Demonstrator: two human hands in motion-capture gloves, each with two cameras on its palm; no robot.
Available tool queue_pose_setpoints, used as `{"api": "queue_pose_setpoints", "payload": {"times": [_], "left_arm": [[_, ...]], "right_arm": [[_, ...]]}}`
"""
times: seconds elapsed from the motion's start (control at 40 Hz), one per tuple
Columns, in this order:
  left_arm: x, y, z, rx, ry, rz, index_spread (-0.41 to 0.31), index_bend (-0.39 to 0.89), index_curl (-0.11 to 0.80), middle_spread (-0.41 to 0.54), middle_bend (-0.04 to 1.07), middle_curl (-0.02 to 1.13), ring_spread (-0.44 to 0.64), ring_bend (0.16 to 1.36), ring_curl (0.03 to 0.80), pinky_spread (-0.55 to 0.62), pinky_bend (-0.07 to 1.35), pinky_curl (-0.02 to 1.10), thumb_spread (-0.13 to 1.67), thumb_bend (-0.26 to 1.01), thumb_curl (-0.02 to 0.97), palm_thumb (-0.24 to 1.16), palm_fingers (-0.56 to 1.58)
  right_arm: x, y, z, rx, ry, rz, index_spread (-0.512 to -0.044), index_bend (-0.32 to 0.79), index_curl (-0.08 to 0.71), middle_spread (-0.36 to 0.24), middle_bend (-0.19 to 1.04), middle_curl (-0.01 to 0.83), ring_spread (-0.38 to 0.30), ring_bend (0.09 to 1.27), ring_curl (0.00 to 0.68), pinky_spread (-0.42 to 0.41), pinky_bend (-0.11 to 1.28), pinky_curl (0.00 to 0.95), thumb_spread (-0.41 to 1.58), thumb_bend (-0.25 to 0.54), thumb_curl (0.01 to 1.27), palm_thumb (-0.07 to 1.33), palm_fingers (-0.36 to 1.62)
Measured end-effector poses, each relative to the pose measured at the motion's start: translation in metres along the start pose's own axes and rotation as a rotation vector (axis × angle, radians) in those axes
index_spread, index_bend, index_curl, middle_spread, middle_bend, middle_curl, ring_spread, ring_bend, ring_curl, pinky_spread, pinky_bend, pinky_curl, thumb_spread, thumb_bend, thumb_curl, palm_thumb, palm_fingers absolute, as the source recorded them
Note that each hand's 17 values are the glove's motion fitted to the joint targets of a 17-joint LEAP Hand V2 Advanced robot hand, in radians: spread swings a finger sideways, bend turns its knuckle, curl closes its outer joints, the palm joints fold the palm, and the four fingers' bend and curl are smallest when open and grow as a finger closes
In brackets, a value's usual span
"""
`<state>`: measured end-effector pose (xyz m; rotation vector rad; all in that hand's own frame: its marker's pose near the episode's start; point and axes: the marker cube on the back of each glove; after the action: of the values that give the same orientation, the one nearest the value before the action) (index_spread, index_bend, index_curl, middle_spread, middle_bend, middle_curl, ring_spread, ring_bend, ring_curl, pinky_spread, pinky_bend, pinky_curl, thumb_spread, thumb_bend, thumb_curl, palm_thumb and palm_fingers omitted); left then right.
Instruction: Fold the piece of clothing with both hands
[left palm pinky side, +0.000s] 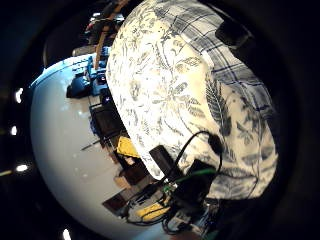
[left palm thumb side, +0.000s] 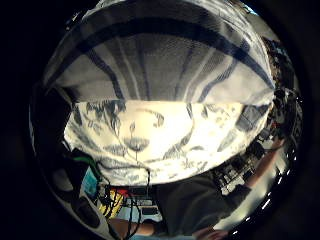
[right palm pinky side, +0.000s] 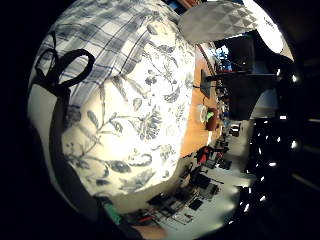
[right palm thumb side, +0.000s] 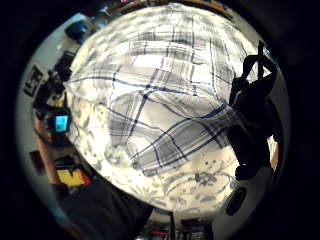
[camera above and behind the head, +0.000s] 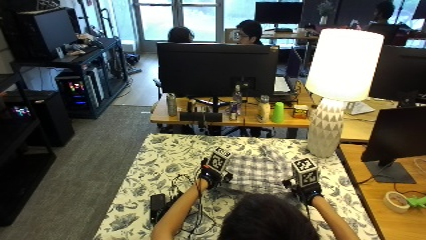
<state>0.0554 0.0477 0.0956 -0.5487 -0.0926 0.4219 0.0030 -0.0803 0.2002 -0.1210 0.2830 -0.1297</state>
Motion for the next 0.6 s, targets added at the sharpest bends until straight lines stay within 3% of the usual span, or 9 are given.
{"api": "queue_pose_setpoints", "payload": {"times": [0.075, 0.175, 0.3, 0.425, 0.5, 0.6], "left_arm": [[0.002, 0.004, -0.012, 0.037, 0.055, 0.059, -0.219, 0.78, 0.488, -0.165, 0.24, 0.39, -0.01, 0.32, 0.252, 0.17, 0.18, 0.26, 1.44, 0.03, 0.165, 0.33, 0.58], [-0.019, -0.009, -0.031, 0.169, -0.029, -0.055, -0.225, 0.78, 0.501, -0.164, 0.20, 0.39, 0.00, 0.30, 0.256, 0.17, 0.17, 0.27, 1.46, 0.02, 0.154, 0.33, 0.57], [-0.020, 0.002, -0.055, 0.150, 0.044, 0.021, -0.226, 0.79, 0.521, -0.161, 0.18, 0.39, 0.03, 0.27, 0.261, 0.18, 0.17, 0.27, 1.50, 0.04, 0.149, 0.35, 0.56], [-0.027, 0.004, -0.091, 0.211, 0.091, 0.003, -0.228, 0.82, 0.546, -0.147, 0.22, 0.41, 0.06, 0.23, 0.259, 0.20, 0.14, 0.26, 1.58, 0.08, 0.162, 0.41, 0.59], [-0.034, -0.004, -0.114, 0.247, 0.102, -0.063, -0.227, 0.84, 0.564, -0.144, 0.24, 0.42, 0.07, 0.22, 0.260, 0.20, 0.13, 0.25, 1.60, 0.10, 0.180, 0.43, 0.60], [-0.030, 0.014, -0.125, 0.154, 0.112, -0.251, -0.228, 0.84, 0.582, -0.141, 0.26, 0.44, 0.08, 0.22, 0.267, 0.21, 0.14, 0.25, 1.60, 0.11, 0.196, 0.42, 0.61]], "right_arm": [[0.004, 0.011, -0.020, -0.018, -0.006, -0.024, -0.265, 0.21, 0.373, -0.174, 0.48, 0.459, -0.218, 0.69, 0.433, -0.277, 0.58, 0.404, 0.96, 0.082, 0.35, 1.01, 1.33], [0.015, 0.015, -0.046, -0.015, -0.014, -0.026, -0.260, 0.21, 0.390, -0.177, 0.49, 0.468, -0.224, 0.68, 0.437, -0.285, 0.58, 0.409, 0.96, 0.066, 0.34, 1.02, 1.32], [0.024, 0.025, -0.095, -0.051, -0.010, -0.021, -0.257, 0.21, 0.411, -0.175, 0.48, 0.475, -0.226, 0.67, 0.442, -0.291, 0.57, 0.414, 0.98, 0.048, 0.34, 1.03, 1.32], [0.037, 0.016, -0.142, -0.064, 0.048, 0.047, -0.257, 0.21, 0.427, -0.176, 0.48, 0.483, -0.230, 0.66, 0.446, -0.298, 0.56, 0.418, 1.00, 0.029, 0.33, 1.04, 1.31], [0.046, -0.010, -0.155, -0.068, 0.096, 0.105, -0.259, 0.21, 0.436, -0.177, 0.47, 0.486, -0.230, 0.65, 0.448, -0.299, 0.55, 0.419, 1.01, 0.021, 0.32, 1.05, 1.31], [0.046, -0.047, -0.149, -0.107, 0.140, 0.149, -0.259, 0.20, 0.445, -0.178, 0.47, 0.490, -0.229, 0.65, 0.452, -0.301, 0.54, 0.422, 1.02, 0.009, 0.32, 1.06, 1.31]]}}
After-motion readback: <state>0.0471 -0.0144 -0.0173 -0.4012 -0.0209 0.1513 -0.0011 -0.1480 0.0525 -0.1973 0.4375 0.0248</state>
